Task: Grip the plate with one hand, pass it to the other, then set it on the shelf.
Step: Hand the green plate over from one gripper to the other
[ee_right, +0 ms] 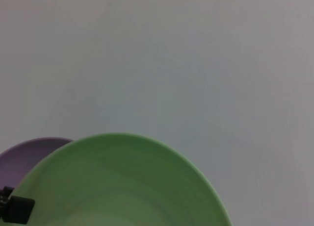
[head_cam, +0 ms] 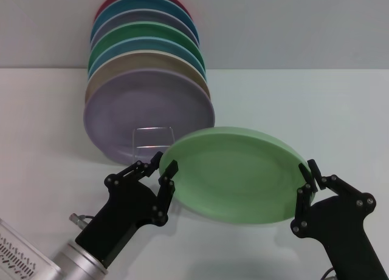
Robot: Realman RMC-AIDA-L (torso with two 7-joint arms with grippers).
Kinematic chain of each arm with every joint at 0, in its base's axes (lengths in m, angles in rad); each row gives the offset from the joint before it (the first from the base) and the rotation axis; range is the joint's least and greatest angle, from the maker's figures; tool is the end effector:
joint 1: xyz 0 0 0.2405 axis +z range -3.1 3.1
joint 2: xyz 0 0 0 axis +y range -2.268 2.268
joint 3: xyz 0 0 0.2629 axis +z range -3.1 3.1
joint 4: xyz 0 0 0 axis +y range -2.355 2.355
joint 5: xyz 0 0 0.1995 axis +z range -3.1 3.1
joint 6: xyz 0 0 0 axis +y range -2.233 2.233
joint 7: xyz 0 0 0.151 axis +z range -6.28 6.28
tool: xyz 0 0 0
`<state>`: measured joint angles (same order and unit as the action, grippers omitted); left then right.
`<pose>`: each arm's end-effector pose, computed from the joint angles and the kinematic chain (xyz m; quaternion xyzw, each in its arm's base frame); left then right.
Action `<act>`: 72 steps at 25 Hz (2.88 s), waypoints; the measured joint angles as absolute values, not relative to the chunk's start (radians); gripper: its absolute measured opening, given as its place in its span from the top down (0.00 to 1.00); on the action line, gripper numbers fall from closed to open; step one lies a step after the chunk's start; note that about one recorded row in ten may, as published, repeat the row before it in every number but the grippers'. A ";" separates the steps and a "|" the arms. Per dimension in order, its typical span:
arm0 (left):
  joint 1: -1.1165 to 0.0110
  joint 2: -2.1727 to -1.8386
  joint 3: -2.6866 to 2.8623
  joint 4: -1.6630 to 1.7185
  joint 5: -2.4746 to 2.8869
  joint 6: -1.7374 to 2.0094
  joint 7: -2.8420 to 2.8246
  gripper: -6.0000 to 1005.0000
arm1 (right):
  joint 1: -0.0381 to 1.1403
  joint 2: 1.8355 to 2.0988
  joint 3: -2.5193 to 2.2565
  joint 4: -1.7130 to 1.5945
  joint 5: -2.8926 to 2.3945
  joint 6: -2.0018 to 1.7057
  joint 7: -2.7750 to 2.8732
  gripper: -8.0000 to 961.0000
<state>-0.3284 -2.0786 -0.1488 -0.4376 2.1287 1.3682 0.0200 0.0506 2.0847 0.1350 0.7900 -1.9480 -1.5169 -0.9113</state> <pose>-0.2461 0.2413 -0.1017 -0.8119 -0.1328 -0.3874 0.4160 0.2316 0.1760 -0.0858 -0.7202 0.0144 0.2393 0.6510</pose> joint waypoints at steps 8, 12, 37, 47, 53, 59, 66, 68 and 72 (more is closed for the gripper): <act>-0.330 -2.079 -0.149 -0.436 2.128 1.368 0.020 0.77 | 0.051 2.085 0.134 0.790 -1.948 -1.517 -0.912 0.97; -0.332 -2.078 -0.158 -0.436 2.127 1.368 0.020 0.78 | 0.051 2.085 0.134 0.790 -1.948 -1.517 -0.912 0.97; -0.338 -2.078 -0.159 -0.433 2.131 1.368 0.020 0.90 | 0.052 2.083 0.132 0.793 -1.948 -1.517 -0.913 0.97; -0.338 -2.076 -0.159 -0.439 2.129 1.368 0.020 0.93 | 0.057 2.083 0.132 0.791 -1.951 -1.511 -0.913 0.97; -0.335 -2.078 -0.162 -0.440 2.126 1.368 0.020 0.94 | 0.061 2.082 0.130 0.789 -1.951 -1.510 -0.913 0.97; -0.326 -2.079 -0.179 -0.440 2.128 1.367 0.020 0.95 | 0.065 2.082 0.128 0.777 -1.953 -1.508 -0.904 0.97; -0.302 -2.079 -0.202 -0.454 2.124 1.367 0.081 0.95 | 0.073 2.082 0.129 0.758 -1.955 -1.516 -0.897 0.86; -0.295 -2.078 -0.209 -0.457 2.124 1.372 0.094 0.95 | 0.074 2.082 0.129 0.756 -1.956 -1.527 -0.878 0.82; -0.254 -2.072 -0.240 -0.464 2.125 1.466 0.097 0.95 | 0.082 2.080 0.090 0.736 -1.960 -1.579 -0.800 0.73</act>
